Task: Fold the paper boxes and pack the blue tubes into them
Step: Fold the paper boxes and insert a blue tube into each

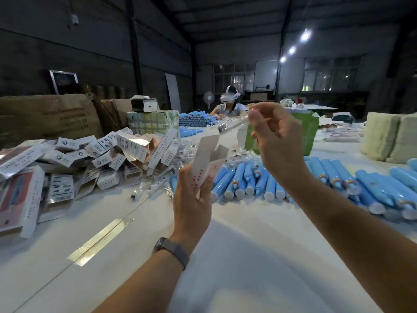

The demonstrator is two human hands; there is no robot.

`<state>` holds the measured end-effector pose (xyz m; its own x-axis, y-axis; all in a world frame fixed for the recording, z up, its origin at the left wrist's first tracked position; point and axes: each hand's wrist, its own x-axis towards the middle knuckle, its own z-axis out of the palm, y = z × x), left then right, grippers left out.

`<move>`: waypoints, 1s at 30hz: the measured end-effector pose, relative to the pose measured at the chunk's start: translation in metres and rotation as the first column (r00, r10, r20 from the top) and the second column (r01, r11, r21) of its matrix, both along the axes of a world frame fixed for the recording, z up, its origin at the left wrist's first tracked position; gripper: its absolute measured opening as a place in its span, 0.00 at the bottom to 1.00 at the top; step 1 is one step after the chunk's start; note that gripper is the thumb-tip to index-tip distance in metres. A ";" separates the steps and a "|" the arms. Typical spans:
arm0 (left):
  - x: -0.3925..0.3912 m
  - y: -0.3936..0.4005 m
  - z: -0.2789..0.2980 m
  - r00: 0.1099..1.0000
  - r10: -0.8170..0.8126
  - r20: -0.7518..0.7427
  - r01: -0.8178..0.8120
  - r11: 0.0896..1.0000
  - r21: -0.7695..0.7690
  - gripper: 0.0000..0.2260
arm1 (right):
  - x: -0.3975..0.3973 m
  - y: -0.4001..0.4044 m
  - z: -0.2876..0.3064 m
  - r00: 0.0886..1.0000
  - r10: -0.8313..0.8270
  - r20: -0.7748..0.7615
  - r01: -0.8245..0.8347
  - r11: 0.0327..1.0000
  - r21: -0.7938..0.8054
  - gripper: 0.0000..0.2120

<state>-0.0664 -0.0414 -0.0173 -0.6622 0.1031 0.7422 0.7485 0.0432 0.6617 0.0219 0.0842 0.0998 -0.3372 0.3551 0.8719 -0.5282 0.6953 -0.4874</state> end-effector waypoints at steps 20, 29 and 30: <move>0.006 0.003 -0.001 0.991 -0.133 -0.017 0.134 0.991 0.025 0.13 | -0.007 -0.003 -0.031 0.968 -0.248 0.040 0.193 0.834 0.517 0.06; 0.011 0.001 0.005 0.935 -0.354 0.024 0.350 0.932 0.093 0.15 | -0.010 -0.001 -0.041 0.958 -0.200 0.207 0.067 0.854 0.515 0.10; 0.011 0.001 0.006 0.924 -0.382 0.035 0.376 0.920 0.106 0.18 | -0.011 -0.002 -0.041 0.959 -0.111 0.262 -0.018 0.896 0.444 0.09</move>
<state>-0.0550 -0.0407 -0.0118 -0.6268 0.2852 0.7252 0.6594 -0.3017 0.6886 0.0114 0.0820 0.0589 -0.5770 -0.0203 0.8165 -0.3807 0.8911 -0.2469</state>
